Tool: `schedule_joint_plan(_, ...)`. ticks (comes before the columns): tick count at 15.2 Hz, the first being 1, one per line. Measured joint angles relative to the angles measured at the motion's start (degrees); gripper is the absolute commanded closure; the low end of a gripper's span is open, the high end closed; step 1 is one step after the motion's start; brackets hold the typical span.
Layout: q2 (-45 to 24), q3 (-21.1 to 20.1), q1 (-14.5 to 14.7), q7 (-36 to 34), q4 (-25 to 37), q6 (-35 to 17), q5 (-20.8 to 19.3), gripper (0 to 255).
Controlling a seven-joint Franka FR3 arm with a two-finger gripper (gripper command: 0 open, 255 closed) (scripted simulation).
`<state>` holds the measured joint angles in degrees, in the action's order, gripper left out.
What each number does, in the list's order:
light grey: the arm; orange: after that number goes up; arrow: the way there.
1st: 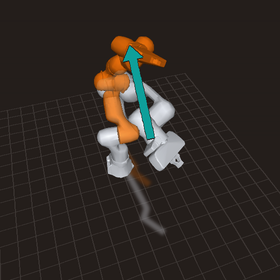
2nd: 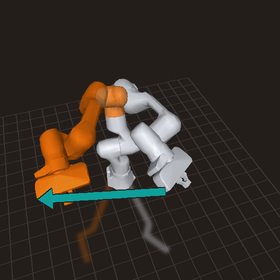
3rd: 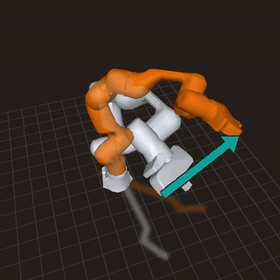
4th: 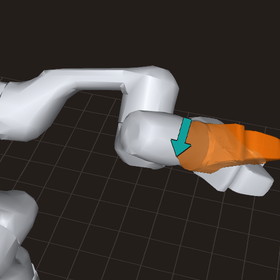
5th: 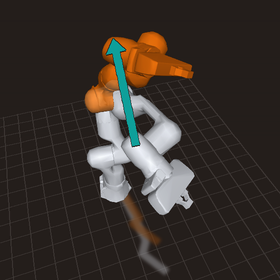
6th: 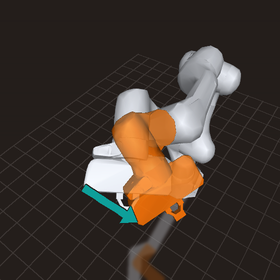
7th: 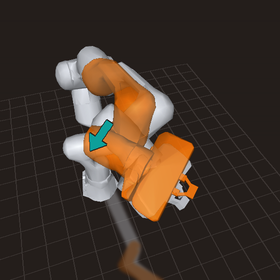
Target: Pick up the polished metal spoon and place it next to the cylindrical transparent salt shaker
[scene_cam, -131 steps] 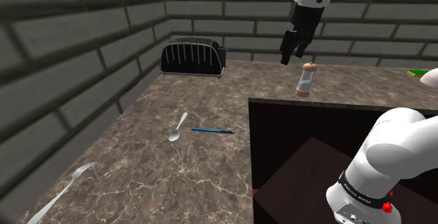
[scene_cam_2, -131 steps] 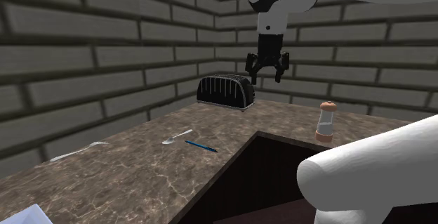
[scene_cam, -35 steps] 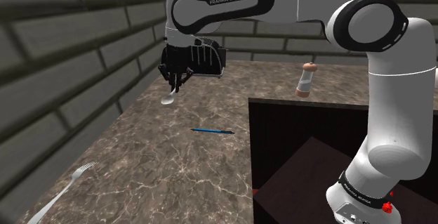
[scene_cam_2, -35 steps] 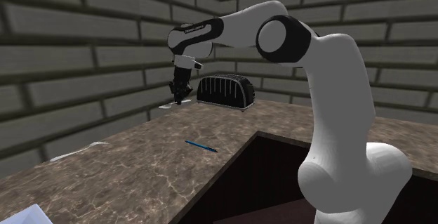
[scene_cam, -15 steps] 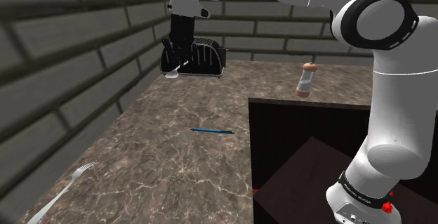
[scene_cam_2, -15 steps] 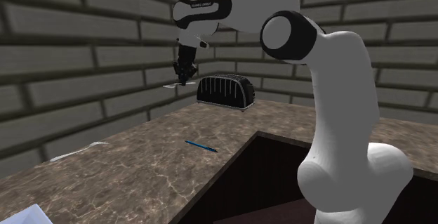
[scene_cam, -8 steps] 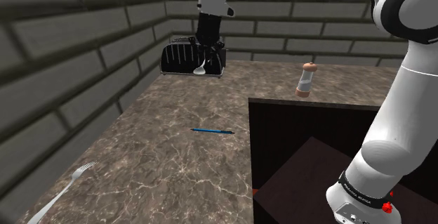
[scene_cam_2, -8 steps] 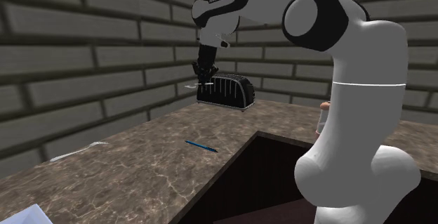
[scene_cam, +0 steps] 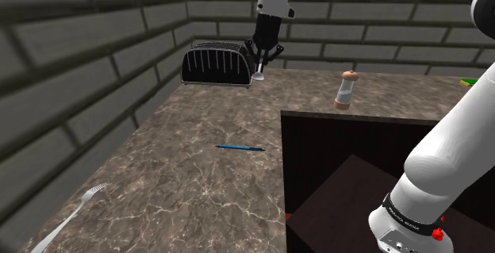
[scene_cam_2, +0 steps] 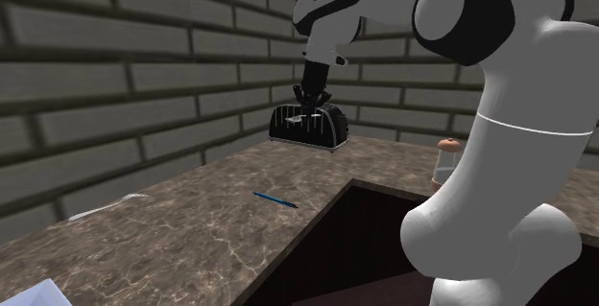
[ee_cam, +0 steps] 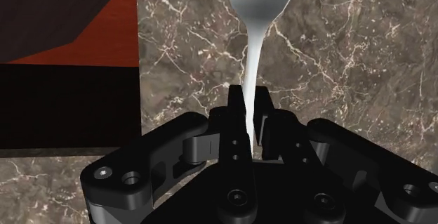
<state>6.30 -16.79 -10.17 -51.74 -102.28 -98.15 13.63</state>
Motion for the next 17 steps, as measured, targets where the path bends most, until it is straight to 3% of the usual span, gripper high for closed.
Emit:
schedule_joint_plan(7, 8.6, 6.4, -3.9, 10.3, -8.3, 2.5, 1.0, 255)
schedule_joint_plan(17, 14.0, 15.8, -9.1, 23.9, -13.0, 6.3, -1.8, 255)
